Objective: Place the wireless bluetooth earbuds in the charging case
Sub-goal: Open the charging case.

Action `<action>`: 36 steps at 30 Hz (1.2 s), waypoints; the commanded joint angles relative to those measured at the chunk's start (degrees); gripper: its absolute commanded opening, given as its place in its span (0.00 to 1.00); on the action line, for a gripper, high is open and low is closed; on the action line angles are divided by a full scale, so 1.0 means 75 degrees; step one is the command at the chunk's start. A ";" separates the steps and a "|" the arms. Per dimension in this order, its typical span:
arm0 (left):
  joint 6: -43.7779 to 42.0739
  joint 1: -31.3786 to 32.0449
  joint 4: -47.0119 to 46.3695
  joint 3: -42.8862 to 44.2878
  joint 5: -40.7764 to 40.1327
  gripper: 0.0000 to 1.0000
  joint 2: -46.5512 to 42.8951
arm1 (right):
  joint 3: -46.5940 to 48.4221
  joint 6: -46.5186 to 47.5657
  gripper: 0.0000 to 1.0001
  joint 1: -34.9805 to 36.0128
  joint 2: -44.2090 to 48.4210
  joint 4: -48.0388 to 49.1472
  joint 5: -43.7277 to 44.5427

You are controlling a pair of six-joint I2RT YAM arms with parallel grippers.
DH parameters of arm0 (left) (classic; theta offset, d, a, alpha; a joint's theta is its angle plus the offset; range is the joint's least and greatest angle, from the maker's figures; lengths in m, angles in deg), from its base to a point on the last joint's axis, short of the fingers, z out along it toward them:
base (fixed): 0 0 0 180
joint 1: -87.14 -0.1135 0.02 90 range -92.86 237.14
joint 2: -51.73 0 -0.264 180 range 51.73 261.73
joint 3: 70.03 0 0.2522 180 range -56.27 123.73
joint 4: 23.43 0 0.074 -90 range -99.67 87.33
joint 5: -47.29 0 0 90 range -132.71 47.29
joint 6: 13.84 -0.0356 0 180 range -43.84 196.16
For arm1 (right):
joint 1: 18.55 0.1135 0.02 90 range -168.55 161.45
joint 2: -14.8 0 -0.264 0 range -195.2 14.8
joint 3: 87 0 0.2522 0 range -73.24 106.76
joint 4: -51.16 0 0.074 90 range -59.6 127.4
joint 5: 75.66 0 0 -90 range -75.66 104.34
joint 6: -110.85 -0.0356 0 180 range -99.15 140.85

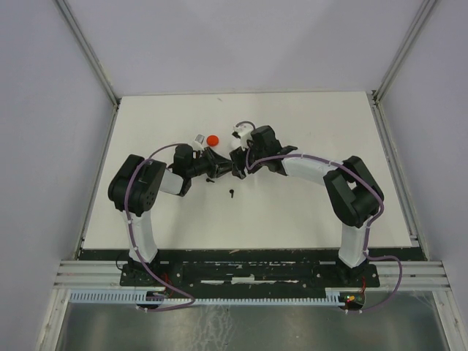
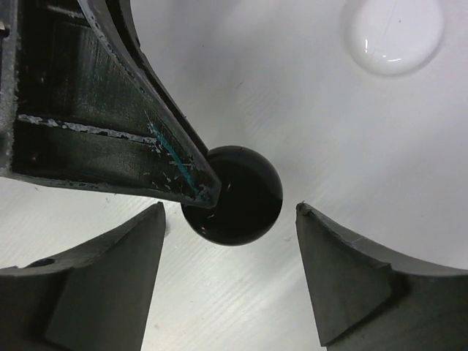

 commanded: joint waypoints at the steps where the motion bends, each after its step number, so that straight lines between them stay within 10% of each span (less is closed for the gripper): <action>1: 0.0210 0.0014 -0.0603 0.0025 0.0017 0.05 -0.0083 | 0.0097 -0.0172 0.86 0.0018 0.0536 0.0192 0.0317; 14: 0.0341 -0.0127 -0.1867 -0.0074 0.0726 0.03 0.0011 | -0.0411 -0.1405 1.00 -0.0348 0.2400 -0.0708 0.3016; 36: 0.0350 0.0032 -0.2120 -0.0051 0.1247 0.03 -0.0083 | -0.0095 -0.1598 1.00 -0.0326 0.1497 -0.0551 0.2186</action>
